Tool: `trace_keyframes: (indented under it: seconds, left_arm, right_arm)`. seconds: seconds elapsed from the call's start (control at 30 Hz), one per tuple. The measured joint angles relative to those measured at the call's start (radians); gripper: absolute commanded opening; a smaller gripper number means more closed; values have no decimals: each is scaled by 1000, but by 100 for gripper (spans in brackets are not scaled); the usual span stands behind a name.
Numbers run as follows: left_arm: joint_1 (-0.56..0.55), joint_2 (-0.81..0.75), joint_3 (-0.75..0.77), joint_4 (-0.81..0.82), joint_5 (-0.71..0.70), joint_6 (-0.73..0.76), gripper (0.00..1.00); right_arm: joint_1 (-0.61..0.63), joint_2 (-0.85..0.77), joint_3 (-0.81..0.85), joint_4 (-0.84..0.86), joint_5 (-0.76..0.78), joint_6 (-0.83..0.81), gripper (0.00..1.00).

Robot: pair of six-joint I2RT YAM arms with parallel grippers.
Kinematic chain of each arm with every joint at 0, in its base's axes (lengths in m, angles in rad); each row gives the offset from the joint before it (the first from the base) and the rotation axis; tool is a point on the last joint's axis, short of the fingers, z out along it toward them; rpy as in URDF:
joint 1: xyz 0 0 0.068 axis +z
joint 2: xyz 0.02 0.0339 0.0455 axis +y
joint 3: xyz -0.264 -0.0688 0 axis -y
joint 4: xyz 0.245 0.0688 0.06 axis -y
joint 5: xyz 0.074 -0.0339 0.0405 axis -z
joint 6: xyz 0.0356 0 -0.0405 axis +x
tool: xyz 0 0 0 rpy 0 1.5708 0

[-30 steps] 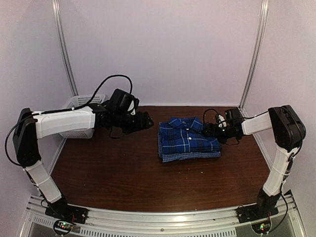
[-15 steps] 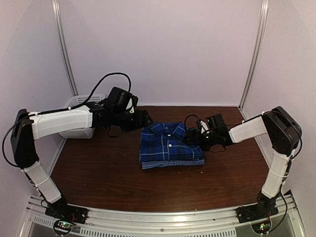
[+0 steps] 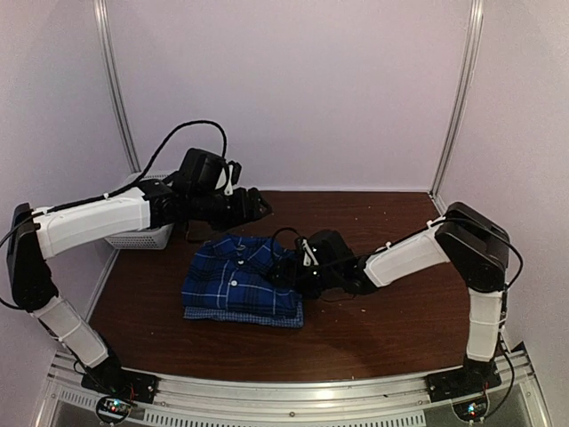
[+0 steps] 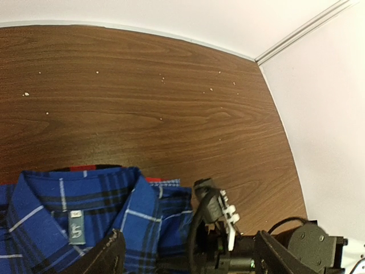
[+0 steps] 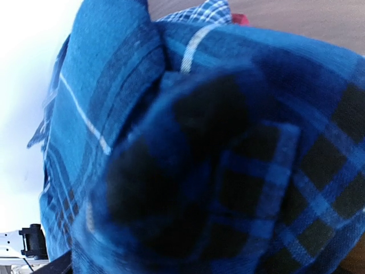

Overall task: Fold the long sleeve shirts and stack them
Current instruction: Move the square-folded shirt to the corner of the board.

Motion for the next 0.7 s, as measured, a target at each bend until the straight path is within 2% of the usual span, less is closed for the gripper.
trace_keyframes:
  seconds: [0.23,0.7]
  left_arm:
    - [5,-55,-26,-5,5,7,79]
    - [48,-160,-55,-6,6,28,79]
  right_arm:
    - [154,153,200,23,43,94,93]
    - [229,510,752,-49,-21,85,94]
